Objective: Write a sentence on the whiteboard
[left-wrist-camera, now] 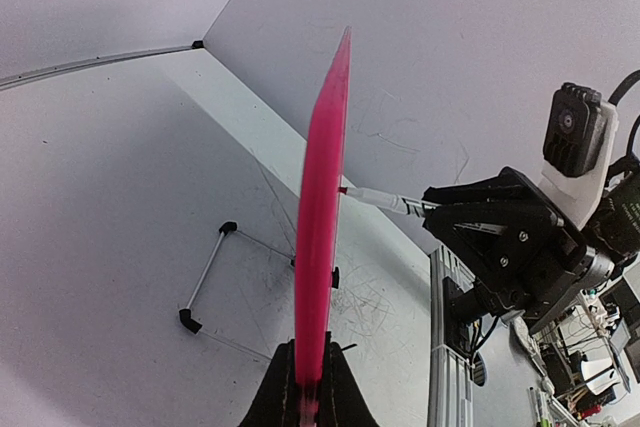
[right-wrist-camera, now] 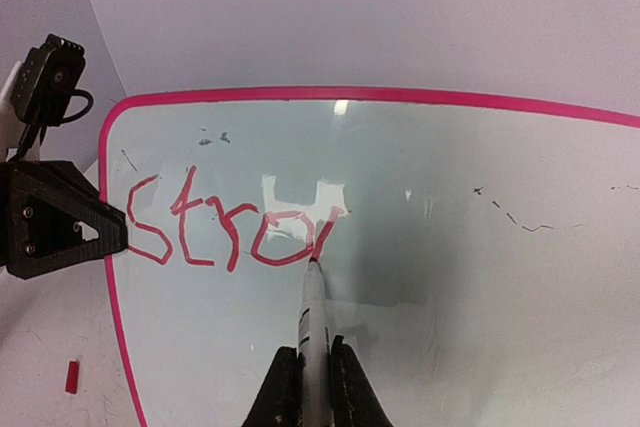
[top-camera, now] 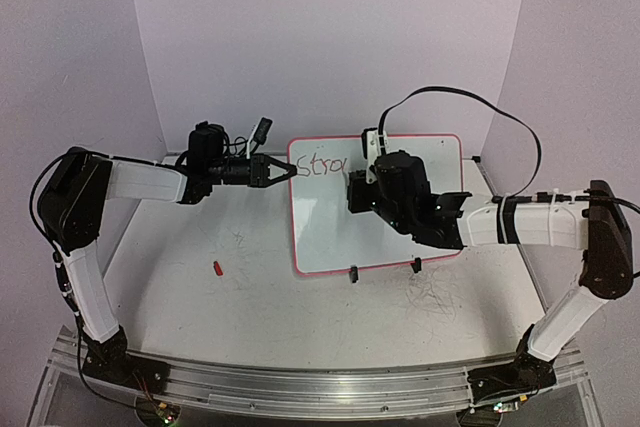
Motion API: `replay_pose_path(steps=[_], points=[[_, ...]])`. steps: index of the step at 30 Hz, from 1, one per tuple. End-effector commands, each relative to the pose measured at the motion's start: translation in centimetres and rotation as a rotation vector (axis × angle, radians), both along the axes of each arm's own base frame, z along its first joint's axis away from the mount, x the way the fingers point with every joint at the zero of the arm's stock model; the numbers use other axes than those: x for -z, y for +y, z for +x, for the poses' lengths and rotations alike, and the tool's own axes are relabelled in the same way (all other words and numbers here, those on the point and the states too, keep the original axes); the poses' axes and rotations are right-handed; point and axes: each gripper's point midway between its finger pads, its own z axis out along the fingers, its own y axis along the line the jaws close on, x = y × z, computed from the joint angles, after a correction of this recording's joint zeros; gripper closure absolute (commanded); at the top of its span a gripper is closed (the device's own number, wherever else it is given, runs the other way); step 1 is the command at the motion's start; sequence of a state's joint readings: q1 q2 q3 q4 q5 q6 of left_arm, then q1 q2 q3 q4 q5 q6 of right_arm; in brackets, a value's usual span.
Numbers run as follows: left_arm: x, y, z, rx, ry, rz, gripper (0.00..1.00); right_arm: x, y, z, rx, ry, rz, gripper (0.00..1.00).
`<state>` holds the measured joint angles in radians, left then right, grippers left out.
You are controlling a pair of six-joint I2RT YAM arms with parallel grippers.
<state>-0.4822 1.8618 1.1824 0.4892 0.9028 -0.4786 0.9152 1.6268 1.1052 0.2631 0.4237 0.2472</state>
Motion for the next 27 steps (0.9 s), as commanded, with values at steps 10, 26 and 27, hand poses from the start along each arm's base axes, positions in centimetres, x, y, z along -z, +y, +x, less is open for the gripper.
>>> replay_pose_path(steps=[10,26,27], points=[[-2.3,-0.7,-1.4,0.039,-0.054,-0.03,1.0,-2.5,-0.6,1.8,0.054,-0.056,0.011,1.0],[-2.2,-0.7,-1.4,0.038,-0.052,-0.029,1.0,-2.6,-2.3,2.5,0.121,-0.061,0.012,1.0],[-2.2,-0.7,-1.4,0.038,-0.052,-0.028,1.0,-2.5,-2.3,2.4,0.12,-0.057,0.013,1.0]])
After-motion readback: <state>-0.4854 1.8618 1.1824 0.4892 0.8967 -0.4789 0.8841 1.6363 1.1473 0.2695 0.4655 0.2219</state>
